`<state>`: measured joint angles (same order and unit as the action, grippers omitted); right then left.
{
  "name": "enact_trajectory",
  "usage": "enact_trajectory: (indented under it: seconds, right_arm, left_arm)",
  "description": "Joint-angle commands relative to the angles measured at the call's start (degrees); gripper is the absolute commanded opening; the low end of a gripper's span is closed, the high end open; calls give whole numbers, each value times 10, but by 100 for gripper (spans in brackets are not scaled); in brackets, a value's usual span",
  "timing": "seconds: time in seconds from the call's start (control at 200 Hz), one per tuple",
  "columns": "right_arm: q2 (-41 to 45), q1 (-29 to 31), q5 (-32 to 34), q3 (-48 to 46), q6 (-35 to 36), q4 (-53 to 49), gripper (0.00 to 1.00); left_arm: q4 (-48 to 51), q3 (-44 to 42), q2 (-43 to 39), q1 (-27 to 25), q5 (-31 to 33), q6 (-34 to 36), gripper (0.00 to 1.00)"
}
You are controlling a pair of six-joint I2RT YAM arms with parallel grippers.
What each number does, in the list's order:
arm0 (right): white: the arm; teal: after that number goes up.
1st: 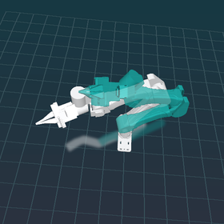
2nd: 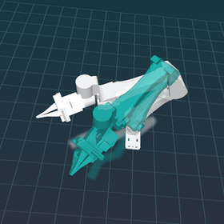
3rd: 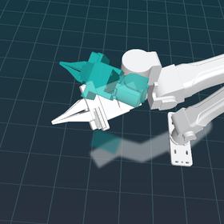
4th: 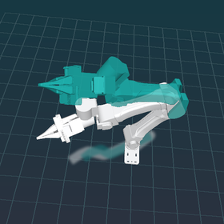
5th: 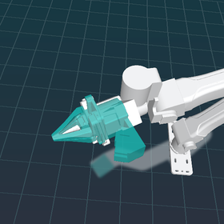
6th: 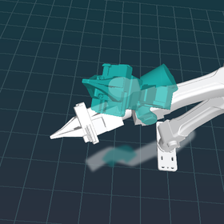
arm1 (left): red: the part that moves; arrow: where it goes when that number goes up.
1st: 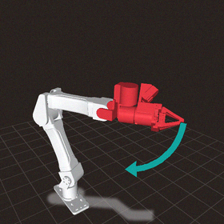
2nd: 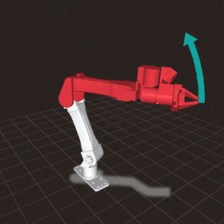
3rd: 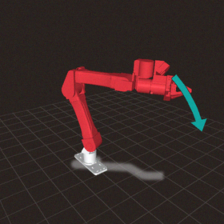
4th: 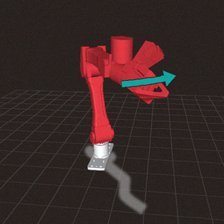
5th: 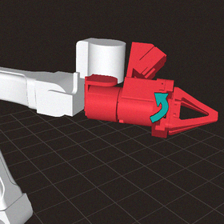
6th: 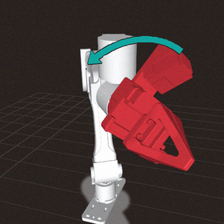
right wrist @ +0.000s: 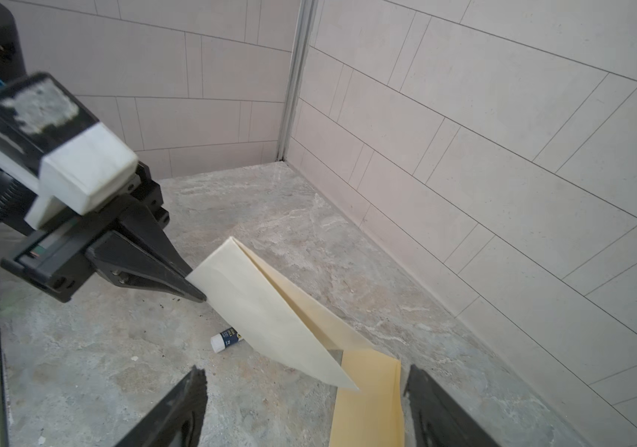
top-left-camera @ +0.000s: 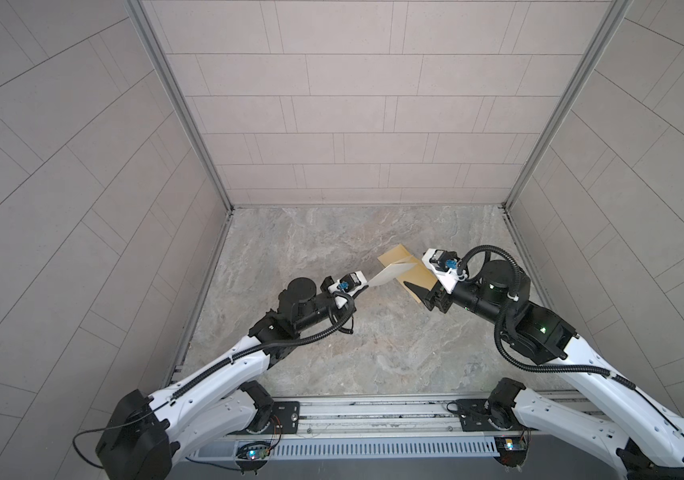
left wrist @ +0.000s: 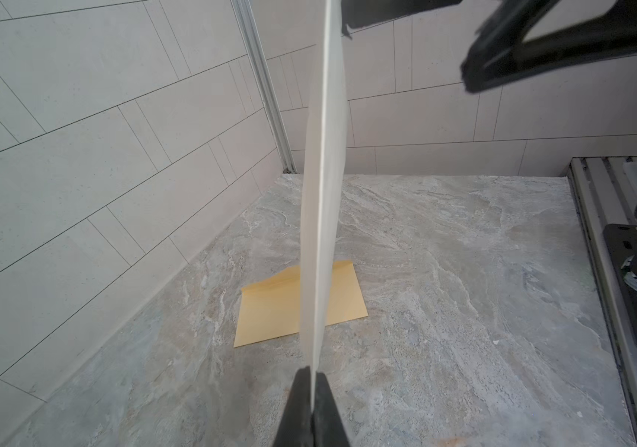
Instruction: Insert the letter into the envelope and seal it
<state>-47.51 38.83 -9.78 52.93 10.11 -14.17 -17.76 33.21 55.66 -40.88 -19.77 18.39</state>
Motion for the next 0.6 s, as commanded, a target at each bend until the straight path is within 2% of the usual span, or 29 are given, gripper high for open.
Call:
enact_trajectory:
  seconds: [0.0,0.4,0.595]
  right_arm:
    - [10,-1,31,-6,-44,34,84]
    - [0,-13,53,-15,-73,36,90]
    - [-16,-37,90,-13,-94,34,94]
  left_arm:
    - [-21,16,0,4,10,-10,0]
    - [-27,15,1,5,14,-13,0]
    - [-34,15,3,5,68,-10,0]
